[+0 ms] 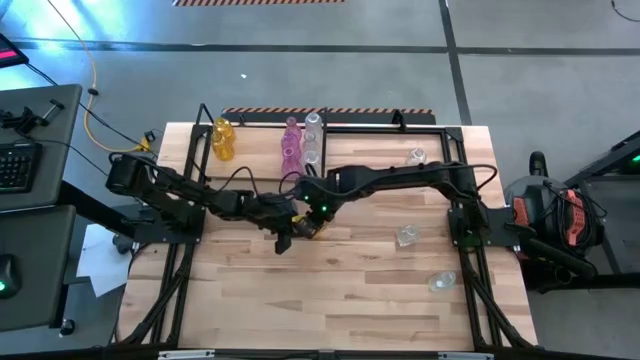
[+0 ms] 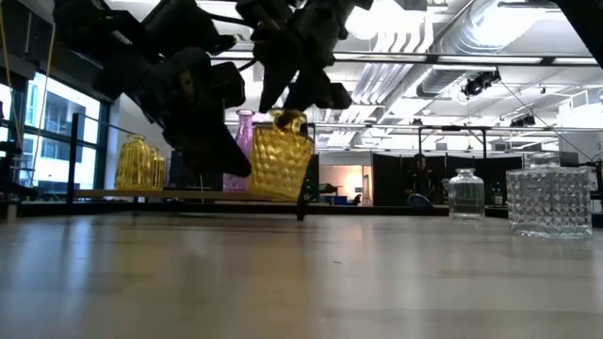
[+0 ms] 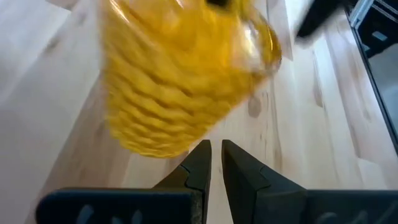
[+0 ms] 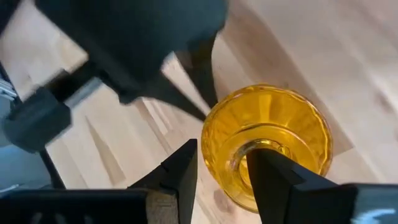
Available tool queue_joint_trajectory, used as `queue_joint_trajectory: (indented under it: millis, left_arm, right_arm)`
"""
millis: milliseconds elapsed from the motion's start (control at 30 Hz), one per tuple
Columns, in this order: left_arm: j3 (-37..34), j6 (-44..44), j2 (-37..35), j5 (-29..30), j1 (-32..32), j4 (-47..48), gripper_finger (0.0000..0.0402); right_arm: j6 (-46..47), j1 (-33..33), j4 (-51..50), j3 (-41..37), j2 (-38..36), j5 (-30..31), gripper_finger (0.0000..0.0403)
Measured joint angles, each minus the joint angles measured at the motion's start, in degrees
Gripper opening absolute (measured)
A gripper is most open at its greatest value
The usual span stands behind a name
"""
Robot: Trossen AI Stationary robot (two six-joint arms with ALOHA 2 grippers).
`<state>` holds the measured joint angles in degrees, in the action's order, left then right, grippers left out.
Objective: Sort vases onto shelf
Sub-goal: Put the yellow vase on the shelf aligned with the other yellow vases
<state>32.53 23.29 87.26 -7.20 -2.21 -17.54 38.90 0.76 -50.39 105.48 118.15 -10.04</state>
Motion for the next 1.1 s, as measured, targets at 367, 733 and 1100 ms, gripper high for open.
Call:
queue_joint_trajectory:
  millis: [367, 733, 1100]
  left_arm:
    - [-0.06, 0.04, 0.05, -1.23, 0.39, 1.08, 0.003]
    - [-0.13, -3.37, -5.83, -1.29, 0.13, 6.91, 0.003]
    - [12.87, -36.45, -13.74, -2.26, 2.67, 34.89, 0.0052]
  right_arm:
    - [-4.94, 1.09, -4.7, 0.3, 4.11, -3.52, 0.0117]
    - [-4.69, 0.4, -12.06, 4.36, 3.69, -2.89, 0.0117]
    - [-7.42, -0.81, -19.98, 5.4, 3.56, -0.29, 0.0118]
